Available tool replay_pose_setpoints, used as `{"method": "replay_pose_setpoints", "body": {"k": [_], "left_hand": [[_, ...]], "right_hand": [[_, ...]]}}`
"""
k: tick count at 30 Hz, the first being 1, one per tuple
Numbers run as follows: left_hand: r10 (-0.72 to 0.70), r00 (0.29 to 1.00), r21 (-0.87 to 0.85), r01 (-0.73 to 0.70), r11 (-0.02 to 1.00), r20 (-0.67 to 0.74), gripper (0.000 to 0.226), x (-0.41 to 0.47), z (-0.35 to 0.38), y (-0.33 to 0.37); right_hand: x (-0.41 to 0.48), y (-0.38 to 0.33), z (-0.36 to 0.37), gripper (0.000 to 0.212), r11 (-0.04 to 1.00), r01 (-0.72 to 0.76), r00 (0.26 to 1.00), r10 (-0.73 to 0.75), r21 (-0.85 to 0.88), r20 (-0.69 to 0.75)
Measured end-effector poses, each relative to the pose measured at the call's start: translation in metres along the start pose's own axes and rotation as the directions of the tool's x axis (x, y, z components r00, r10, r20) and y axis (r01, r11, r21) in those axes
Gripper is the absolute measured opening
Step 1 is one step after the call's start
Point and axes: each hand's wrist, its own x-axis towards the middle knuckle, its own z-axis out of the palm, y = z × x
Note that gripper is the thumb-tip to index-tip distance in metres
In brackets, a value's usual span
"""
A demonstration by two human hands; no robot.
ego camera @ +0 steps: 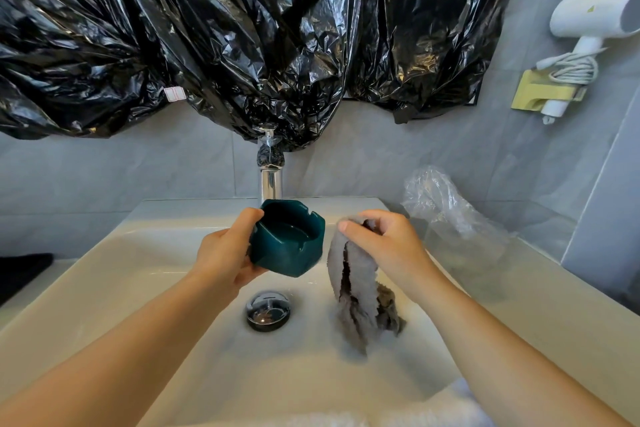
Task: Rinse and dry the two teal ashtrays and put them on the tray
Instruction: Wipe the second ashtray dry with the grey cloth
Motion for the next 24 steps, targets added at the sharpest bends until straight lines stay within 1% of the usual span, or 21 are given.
{"method": "replay_pose_setpoints", "body": {"k": [1, 2, 5, 6, 7, 8, 10, 11, 14, 16, 18, 19, 20, 21, 22, 23, 24], "left_hand": [[-0.015, 1.0, -0.029, 0.015, 0.999, 0.012, 0.029, -0.001, 0.0, 0.001], [-0.021, 0.999, -0.055, 0.023, 0.998, 0.024, 0.028, -0.002, 0.001, 0.002], [-0.009, 0.999, -0.076, 0.013, 0.997, 0.05, 0.026, -0.005, 0.002, 0.004], [-0.004, 0.999, -0.063, 0.008, 0.998, 0.053, 0.028, -0.005, 0.002, 0.003], [0.002, 0.999, -0.042, 0.0, 0.999, 0.052, 0.03, -0.006, 0.003, 0.003], [0.007, 0.999, -0.016, -0.006, 1.0, 0.047, 0.03, -0.006, 0.004, 0.002], [0.007, 0.999, 0.017, -0.008, 1.0, 0.034, 0.028, -0.006, 0.005, -0.001], [0.001, 1.0, 0.024, -0.002, 1.0, 0.03, 0.027, -0.006, 0.006, -0.002], [-0.037, 0.998, 0.07, 0.034, 0.997, 0.043, 0.026, -0.006, 0.005, -0.002], [-0.104, 0.989, 0.09, 0.095, 0.991, 0.105, 0.034, -0.007, 0.004, 0.0], [-0.183, 0.965, 0.119, 0.163, 0.98, 0.189, 0.043, -0.007, 0.001, 0.002], [-0.208, 0.954, 0.164, 0.174, 0.971, 0.215, 0.045, -0.006, 0.0, 0.002], [-0.22, 0.952, 0.246, 0.166, 0.955, 0.214, 0.047, -0.004, -0.001, 0.0], [-0.202, 0.961, 0.367, 0.122, 0.922, 0.188, 0.048, -0.001, -0.003, -0.002], [-0.137, 0.978, 0.499, 0.04, 0.866, 0.159, 0.047, 0.003, -0.005, -0.004], [-0.044, 0.987, 0.603, -0.06, 0.796, 0.156, 0.043, 0.006, -0.007, -0.004], [0.05, 0.981, 0.661, -0.162, 0.732, 0.185, 0.037, 0.008, -0.008, -0.003]], "right_hand": [[-0.002, -0.002, 0.002, 0.019, 1.0, 0.002, 1.0, -0.002, -0.026, 0.03], [-0.005, -0.003, 0.005, 0.016, 0.999, 0.001, 0.998, 0.002, -0.044, 0.066], [-0.009, -0.004, 0.009, 0.043, 0.999, 0.023, 0.984, -0.019, -0.022, 0.179], [-0.01, -0.006, 0.01, 0.046, 0.997, 0.053, 0.977, -0.042, -0.05, 0.211], [-0.011, -0.007, 0.01, 0.042, 0.993, 0.084, 0.971, -0.063, -0.081, 0.233], [-0.011, -0.009, 0.01, 0.034, 0.989, 0.108, 0.967, -0.08, -0.102, 0.242], [-0.012, -0.011, 0.01, 0.017, 0.983, 0.129, 0.963, -0.094, -0.129, 0.253], [-0.012, -0.011, 0.01, 0.012, 0.982, 0.135, 0.961, -0.096, -0.135, 0.26], [-0.012, -0.009, 0.011, 0.009, 0.978, 0.137, 0.96, -0.093, -0.156, 0.264], [-0.01, -0.008, 0.009, 0.01, 0.977, 0.139, 0.963, -0.095, -0.162, 0.254], [-0.009, -0.008, 0.008, 0.013, 0.965, 0.161, 0.963, -0.108, -0.207, 0.247], [-0.009, -0.008, 0.008, 0.013, 0.958, 0.167, 0.962, -0.107, -0.233, 0.25], [-0.009, -0.008, 0.008, 0.015, 0.954, 0.162, 0.963, -0.097, -0.251, 0.253], [-0.009, -0.007, 0.008, 0.017, 0.953, 0.146, 0.964, -0.076, -0.267, 0.255], [-0.009, -0.006, 0.008, 0.019, 0.951, 0.122, 0.966, -0.048, -0.284, 0.254], [-0.009, -0.004, 0.007, 0.02, 0.949, 0.092, 0.968, -0.014, -0.302, 0.252], [-0.008, -0.002, 0.007, 0.021, 0.945, 0.066, 0.967, 0.018, -0.319, 0.253]]}}
